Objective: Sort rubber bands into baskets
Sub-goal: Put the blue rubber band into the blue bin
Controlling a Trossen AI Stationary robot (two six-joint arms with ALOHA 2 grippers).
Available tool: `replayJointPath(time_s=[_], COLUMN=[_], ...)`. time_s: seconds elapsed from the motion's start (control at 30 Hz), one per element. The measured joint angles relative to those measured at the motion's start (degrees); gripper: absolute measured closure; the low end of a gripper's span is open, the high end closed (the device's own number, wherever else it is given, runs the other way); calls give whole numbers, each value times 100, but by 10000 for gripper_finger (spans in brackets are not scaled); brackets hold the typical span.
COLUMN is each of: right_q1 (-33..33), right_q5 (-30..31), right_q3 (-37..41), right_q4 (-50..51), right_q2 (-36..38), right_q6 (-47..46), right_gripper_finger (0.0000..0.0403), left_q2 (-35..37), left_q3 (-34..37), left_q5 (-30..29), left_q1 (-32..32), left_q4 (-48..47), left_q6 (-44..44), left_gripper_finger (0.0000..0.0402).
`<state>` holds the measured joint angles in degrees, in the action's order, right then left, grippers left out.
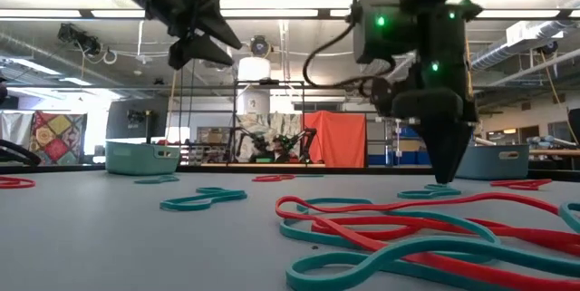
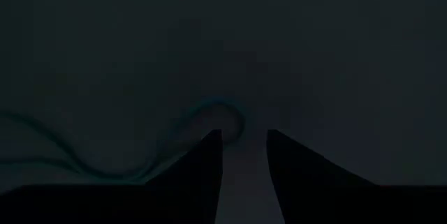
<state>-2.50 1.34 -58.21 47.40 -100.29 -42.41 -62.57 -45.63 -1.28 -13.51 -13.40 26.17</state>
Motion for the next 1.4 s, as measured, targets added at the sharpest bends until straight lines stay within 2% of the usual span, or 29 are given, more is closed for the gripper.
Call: replayJointPath(time_s=[0.27,0.37,0.57,0.67,0.87,1.0,1.17,1.3,1.4], right_q1=[221,268,282,262,94,3,56,337,681], right_q5=[-295,-291,-295,-295,-208,120,719,1434,1662], right_q3=[329,347,350,350,39,-388,-918,-1116,-1124], right_q4=[-514,-541,-632,-648,-838,-727,187,1165,1687], right_q2=[50,45,37,32,229,558,949,1200,1438], right_q6=[388,436,516,534,478,466,487,500,539], right_gripper_finger=[281,303,387,393,397,399,400,400,400], left_q2=[0,-2,-4,-4,-73,-195,-338,-416,-463], left_q3=[0,0,0,0,0,0,-2,0,0], left_q5=[-18,-24,266,402,257,95,94,-71,-124], left_q1=[113,122,127,199,352,390,388,388,388], left_q4=[28,32,25,26,75,298,587,637,637], left_q6=[-10,-9,405,410,256,22,257,290,299], left_gripper_finger=[209,209,209,210,221,224,224,224,224])
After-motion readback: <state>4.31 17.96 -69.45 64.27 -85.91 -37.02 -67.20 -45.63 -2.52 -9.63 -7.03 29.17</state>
